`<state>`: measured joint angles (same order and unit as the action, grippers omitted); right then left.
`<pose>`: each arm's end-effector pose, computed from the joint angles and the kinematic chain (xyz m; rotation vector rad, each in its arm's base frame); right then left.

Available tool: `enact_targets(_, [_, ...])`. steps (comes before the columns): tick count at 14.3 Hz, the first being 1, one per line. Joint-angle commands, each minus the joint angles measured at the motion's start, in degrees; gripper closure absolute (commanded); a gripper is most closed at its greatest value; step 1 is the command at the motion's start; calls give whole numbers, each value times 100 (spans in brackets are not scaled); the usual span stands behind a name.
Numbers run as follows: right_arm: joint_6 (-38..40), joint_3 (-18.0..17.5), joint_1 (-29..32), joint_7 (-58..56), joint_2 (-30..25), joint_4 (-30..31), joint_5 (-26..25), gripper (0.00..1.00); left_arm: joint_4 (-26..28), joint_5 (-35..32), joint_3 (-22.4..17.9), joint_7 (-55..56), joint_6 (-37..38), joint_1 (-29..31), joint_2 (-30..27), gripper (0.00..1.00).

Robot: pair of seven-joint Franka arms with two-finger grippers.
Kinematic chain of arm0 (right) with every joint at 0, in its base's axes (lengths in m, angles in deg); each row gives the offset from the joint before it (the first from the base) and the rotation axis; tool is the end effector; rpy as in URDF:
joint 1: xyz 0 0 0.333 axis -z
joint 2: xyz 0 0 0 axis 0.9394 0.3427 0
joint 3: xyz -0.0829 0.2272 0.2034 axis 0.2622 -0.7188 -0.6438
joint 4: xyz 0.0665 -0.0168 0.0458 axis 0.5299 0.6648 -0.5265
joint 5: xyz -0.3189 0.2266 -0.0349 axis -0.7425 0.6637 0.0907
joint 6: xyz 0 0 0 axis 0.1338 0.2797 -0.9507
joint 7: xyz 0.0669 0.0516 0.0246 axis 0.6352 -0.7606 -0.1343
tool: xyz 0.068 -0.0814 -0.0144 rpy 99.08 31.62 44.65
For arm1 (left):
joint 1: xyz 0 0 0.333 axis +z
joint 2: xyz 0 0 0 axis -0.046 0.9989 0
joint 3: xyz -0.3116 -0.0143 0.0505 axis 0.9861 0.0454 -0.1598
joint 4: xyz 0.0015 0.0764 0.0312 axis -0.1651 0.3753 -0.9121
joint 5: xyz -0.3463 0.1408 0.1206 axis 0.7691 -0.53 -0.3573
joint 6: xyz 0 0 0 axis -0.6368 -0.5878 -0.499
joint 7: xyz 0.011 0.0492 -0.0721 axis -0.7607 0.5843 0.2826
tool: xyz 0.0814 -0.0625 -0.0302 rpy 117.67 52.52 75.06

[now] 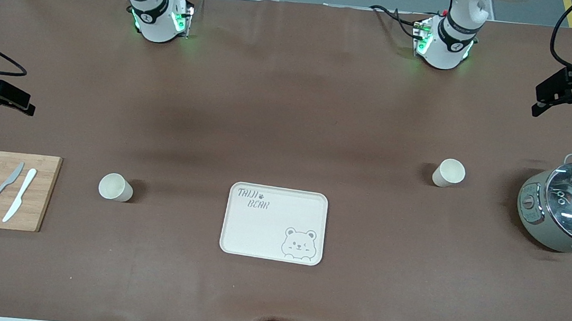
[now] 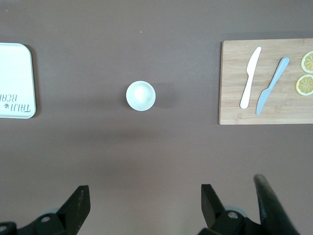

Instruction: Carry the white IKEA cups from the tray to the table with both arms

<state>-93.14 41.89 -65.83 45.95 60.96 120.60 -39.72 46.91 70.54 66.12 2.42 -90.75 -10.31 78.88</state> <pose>0.6028 -0.0264 0.6067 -3.1132 0.0034 0.1086 0.5320 -0.0590 0.6799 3.1252 -0.1839 0.0748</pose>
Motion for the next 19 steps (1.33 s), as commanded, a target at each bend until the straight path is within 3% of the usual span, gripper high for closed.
enact_targets(1, [-25,-70,54,97,-14,19,-70,0,-294,145,-54,25,185,-41,184,0])
enact_targets(10, [-42,-70,62,88,4,54,-79,0,-355,303,-80,428,194,-6,184,0])
enact_targets(19, [-51,-70,62,88,30,72,-79,0,-382,15,-63,70,413,-14,228,0])
